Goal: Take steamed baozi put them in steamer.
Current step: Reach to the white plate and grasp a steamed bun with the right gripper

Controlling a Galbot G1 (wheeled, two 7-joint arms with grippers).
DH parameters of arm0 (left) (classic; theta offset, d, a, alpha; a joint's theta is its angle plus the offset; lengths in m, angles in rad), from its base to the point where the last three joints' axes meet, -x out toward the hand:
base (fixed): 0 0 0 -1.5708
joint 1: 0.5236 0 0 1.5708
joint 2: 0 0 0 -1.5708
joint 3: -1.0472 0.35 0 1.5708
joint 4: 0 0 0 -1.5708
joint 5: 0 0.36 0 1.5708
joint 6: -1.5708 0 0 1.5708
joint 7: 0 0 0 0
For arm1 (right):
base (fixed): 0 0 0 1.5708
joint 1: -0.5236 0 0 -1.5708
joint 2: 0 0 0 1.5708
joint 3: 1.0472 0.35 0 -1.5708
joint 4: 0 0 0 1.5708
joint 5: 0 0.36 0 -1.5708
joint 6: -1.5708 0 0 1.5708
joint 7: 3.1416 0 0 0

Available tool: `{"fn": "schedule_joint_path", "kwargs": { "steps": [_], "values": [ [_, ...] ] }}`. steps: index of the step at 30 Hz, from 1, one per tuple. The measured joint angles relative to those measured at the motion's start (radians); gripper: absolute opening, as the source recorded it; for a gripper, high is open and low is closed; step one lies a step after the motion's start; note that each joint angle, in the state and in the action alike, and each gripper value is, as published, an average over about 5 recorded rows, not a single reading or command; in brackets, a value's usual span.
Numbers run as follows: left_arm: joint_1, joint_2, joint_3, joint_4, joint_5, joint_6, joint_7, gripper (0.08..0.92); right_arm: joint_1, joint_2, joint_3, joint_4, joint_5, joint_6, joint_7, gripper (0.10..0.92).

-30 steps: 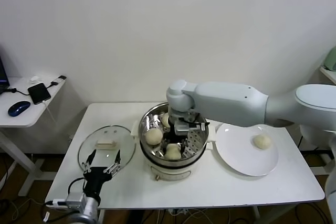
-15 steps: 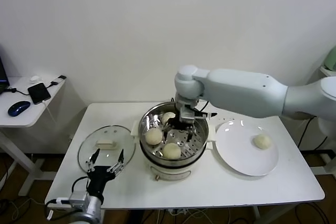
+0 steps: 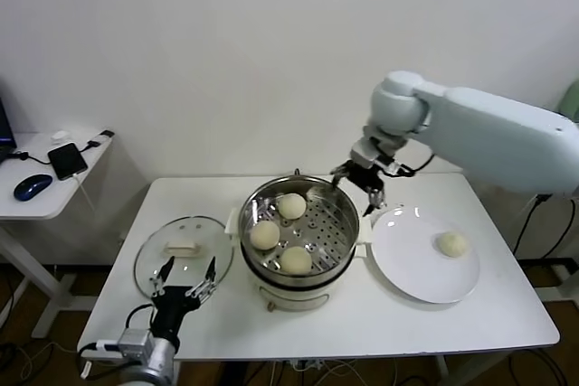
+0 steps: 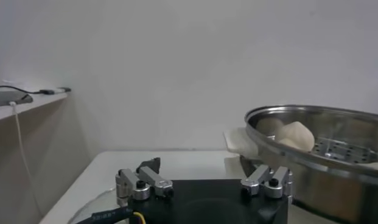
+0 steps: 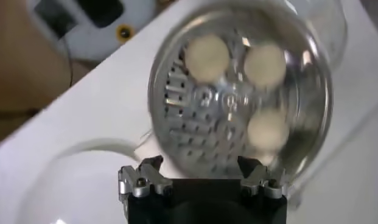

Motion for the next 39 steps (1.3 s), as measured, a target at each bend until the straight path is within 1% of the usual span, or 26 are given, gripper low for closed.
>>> {"fn": "schedule_joint_path", "kwargs": {
  "steps": [3, 7, 15, 25, 31, 39],
  "values": [
    [0.003, 0.000, -0.002, -0.001, -0.011, 0.006, 0.005, 0.823, -0.052, -0.040, 0.055, -0.043, -0.015, -0.058, -0.001, 0.823],
    [0.007, 0.000, -0.008, -0.006, -0.029, 0.017, 0.012, 0.823, -0.141, -0.069, 0.151, -0.124, -0.085, -0.064, -0.002, 0.823],
    [0.019, 0.006, -0.019, -0.009, -0.053, 0.030, 0.020, 0.823, -0.336, -0.081, 0.361, -0.299, -0.255, 0.003, -0.008, 0.823],
    [0.019, 0.015, -0.028, 0.006, -0.061, 0.043, 0.024, 0.823, -0.500, -0.031, 0.566, -0.520, -0.435, 0.125, -0.015, 0.823],
    [0.011, 0.015, -0.027, 0.016, -0.061, 0.048, 0.024, 0.823, -0.553, 0.001, 0.644, -0.610, -0.514, 0.171, -0.015, 0.823],
    [0.007, 0.015, -0.030, 0.031, -0.062, 0.048, 0.025, 0.823, -0.599, 0.033, 0.712, -0.684, -0.591, 0.200, -0.009, 0.823]
  ]
}}
